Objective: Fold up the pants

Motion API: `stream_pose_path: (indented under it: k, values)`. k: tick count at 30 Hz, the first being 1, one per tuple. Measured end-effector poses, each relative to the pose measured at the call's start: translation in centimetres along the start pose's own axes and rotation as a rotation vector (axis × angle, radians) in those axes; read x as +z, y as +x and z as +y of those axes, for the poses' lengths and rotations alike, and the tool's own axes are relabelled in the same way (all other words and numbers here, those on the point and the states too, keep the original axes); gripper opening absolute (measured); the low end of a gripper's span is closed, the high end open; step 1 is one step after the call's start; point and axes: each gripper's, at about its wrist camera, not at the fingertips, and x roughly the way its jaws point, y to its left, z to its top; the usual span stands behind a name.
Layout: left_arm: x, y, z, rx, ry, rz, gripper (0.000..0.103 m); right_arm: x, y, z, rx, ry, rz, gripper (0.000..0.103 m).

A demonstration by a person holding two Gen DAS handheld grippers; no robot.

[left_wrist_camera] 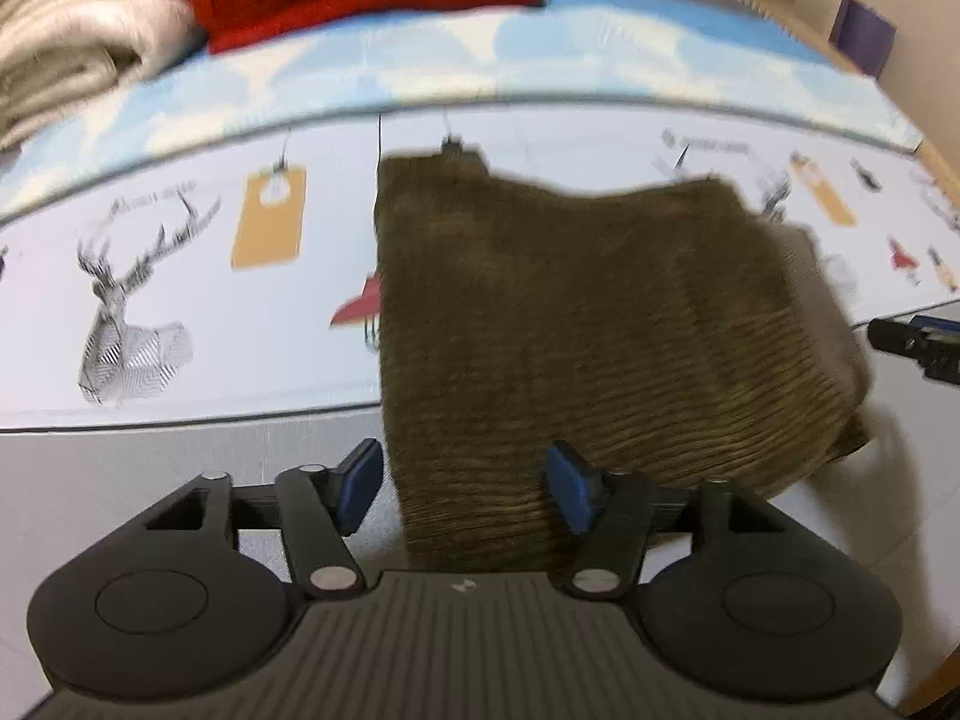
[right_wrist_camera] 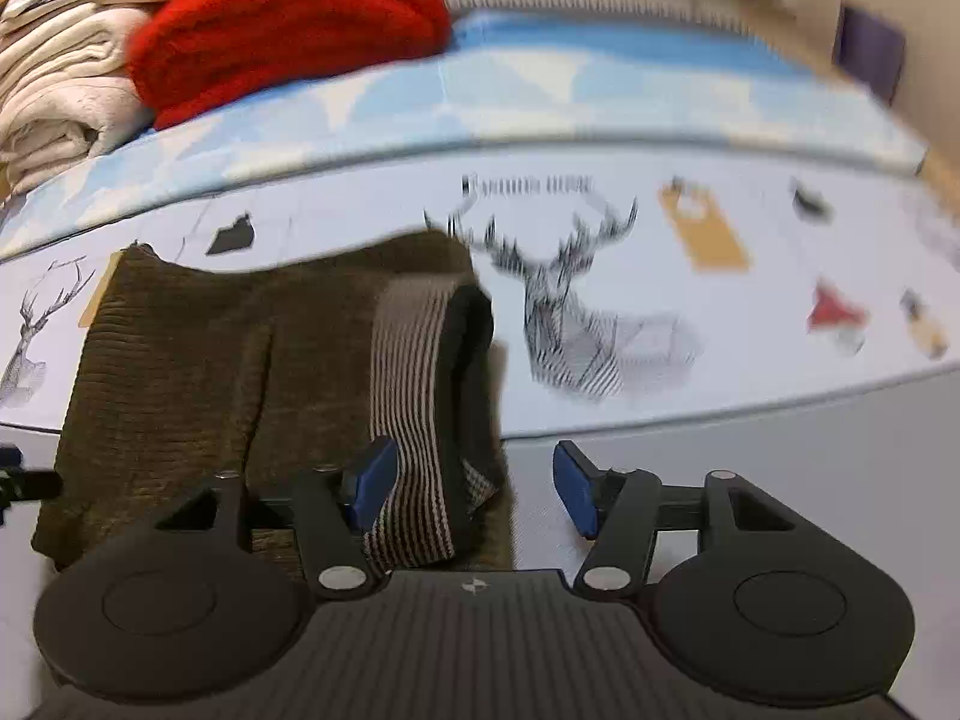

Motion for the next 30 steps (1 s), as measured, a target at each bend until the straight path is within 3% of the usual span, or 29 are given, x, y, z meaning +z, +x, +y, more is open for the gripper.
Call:
stream_pose_path:
  k: [2,8,12,15,18,19,21,22,23,25,27,30]
  values:
    - [-0.3,-1.9,-0.6,0.015,-0.012,-0.055,0.077,0.0,-2.0,0.5,-0.004,-0.008,-0.042,0.066]
    - [-2.2,-7.1,-1.9,0.054,-0.068,-0.194,0.079,-1.0,-8.3,1.9,0.014,0.032,-0.165,0.076]
    - [-4.0,-11.8,-2.5,0.114,-0.038,-0.261,0.081,-2.3,-12.5,3.3,0.033,0.006,-0.222,0.082]
    - [-5.4,-15.0,-2.8,0.117,-0.017,-0.344,0.093,-3.8,-15.4,4.1,0.032,-0.051,-0.283,0.094]
    - [-7.2,-15.6,-2.7,0.104,-0.032,-0.378,0.098,-4.6,-16.4,4.3,0.009,-0.020,-0.293,0.095]
    - [-8.1,-15.1,-2.5,0.088,-0.046,-0.378,0.098,-4.9,-16.3,4.2,0.006,-0.004,-0.287,0.095]
    - [-8.7,-12.6,-2.7,0.090,-0.057,-0.219,0.097,-5.4,-15.8,4.3,0.002,0.006,-0.259,0.095]
    - [-8.7,-12.1,-2.5,0.070,-0.096,-0.179,0.097,-5.5,-15.4,4.6,-0.007,-0.001,-0.241,0.095]
    - [-8.6,-11.9,-2.3,0.043,-0.121,-0.180,0.097,-5.7,-15.0,4.9,-0.026,-0.023,-0.217,0.095]
    - [-8.3,-11.8,-2.7,0.071,-0.097,-0.189,0.098,-5.7,-14.4,5.4,-0.056,-0.070,-0.203,0.095]
    - [-8.1,-11.5,-2.8,0.093,-0.097,-0.182,0.098,-5.6,-14.0,5.6,-0.054,-0.077,-0.194,0.095]
    - [-7.8,-10.7,-2.3,0.058,-0.133,-0.149,0.098,-5.6,-13.6,5.7,-0.037,-0.057,-0.175,0.095]
